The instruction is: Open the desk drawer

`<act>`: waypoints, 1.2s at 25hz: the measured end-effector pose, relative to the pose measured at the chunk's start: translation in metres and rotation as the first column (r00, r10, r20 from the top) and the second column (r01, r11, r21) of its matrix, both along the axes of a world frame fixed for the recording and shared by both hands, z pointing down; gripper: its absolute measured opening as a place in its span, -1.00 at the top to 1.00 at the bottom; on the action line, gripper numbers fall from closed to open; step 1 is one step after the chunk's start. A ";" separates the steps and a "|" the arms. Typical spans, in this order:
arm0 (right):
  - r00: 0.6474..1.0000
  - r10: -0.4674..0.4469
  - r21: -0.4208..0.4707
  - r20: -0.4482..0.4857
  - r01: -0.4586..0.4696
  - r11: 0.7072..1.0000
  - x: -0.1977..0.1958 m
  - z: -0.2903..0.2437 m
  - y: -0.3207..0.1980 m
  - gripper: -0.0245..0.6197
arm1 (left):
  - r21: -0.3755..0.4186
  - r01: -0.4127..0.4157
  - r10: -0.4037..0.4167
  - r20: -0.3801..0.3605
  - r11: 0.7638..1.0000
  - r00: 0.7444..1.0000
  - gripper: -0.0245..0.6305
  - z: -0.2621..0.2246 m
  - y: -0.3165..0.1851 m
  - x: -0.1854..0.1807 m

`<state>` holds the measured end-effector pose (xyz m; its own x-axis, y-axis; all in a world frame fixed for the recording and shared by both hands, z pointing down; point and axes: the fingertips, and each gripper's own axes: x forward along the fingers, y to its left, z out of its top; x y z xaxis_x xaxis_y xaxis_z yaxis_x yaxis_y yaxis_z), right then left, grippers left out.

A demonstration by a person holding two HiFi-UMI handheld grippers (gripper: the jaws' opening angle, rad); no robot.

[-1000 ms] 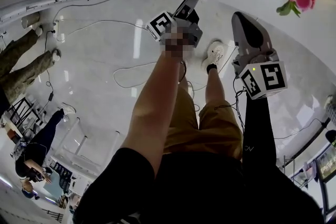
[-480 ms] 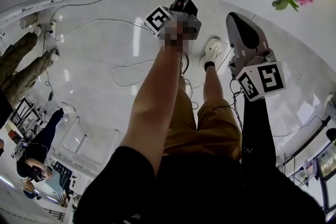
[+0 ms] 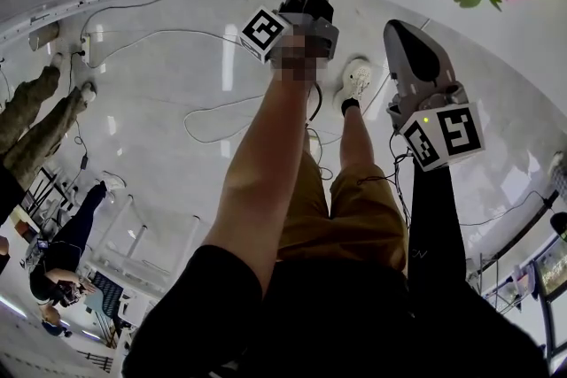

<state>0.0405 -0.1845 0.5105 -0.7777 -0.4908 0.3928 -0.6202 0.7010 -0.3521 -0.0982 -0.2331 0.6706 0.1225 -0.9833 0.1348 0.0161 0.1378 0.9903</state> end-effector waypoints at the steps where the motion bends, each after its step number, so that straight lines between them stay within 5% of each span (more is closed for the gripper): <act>1: 1.000 0.003 -0.001 0.000 -0.003 1.000 0.001 0.000 -0.001 0.92 | -0.006 -0.002 0.002 0.003 1.000 1.000 0.84 0.001 0.000 0.000; 15: 1.000 0.015 -0.005 0.005 -0.015 1.000 0.006 0.007 -0.008 0.92 | -0.034 -0.067 0.069 0.063 0.997 0.996 0.83 0.007 -0.002 0.003; 30: 1.000 0.017 0.041 -0.016 -0.016 0.999 0.003 0.000 -0.003 0.92 | -0.065 -0.119 0.121 0.024 0.991 0.992 0.83 0.008 -0.001 0.006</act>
